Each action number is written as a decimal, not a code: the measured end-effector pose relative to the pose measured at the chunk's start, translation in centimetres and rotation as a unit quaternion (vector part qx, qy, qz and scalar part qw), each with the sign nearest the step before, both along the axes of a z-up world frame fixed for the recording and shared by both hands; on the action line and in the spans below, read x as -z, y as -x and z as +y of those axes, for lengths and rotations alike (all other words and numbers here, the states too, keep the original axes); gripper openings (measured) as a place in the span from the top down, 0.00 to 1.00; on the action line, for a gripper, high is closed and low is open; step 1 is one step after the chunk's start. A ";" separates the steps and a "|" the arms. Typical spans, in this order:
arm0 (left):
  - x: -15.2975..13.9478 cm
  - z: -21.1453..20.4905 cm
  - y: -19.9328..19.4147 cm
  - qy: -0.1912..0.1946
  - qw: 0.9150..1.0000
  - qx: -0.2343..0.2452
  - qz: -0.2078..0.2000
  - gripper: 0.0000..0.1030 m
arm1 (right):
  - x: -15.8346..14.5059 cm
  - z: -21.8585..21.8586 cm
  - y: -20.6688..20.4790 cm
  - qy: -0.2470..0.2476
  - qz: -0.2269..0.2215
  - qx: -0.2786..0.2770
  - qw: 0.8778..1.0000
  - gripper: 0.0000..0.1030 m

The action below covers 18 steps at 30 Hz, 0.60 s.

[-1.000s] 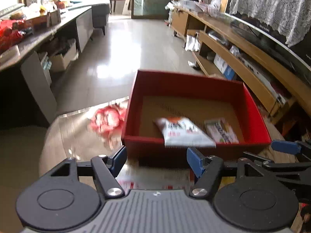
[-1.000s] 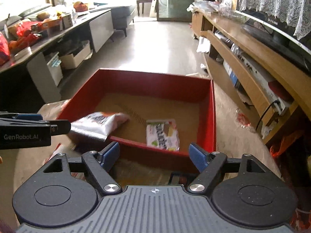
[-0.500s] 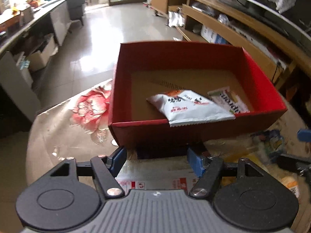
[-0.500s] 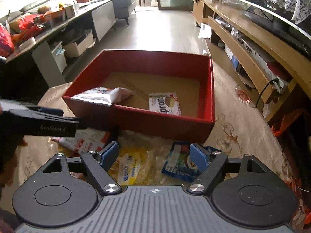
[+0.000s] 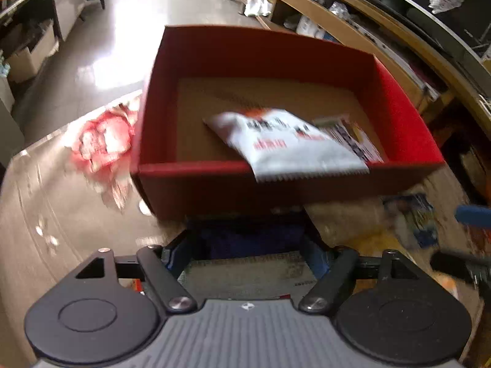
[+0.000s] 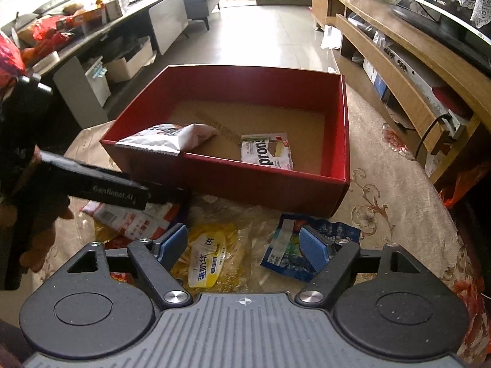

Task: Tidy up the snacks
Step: 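Grasp the white-and-red stick pack with left tool while right tool reaches the red Trolli bag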

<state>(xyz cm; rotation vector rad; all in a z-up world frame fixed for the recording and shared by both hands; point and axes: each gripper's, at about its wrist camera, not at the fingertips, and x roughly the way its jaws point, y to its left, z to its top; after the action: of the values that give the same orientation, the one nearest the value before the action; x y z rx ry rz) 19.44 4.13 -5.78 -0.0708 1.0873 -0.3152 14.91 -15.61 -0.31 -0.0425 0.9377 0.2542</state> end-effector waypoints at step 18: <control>-2.1 -2.2 10.6 -0.067 0.988 0.131 0.045 0.17 | -1.0 -0.7 1.0 -0.021 0.004 -0.006 1.000 0.17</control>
<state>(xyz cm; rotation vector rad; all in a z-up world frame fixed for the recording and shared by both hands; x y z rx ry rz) 8.85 1.96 -3.65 0.1808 1.2062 -0.4787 13.88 -16.29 0.68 -0.0087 0.9403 0.2848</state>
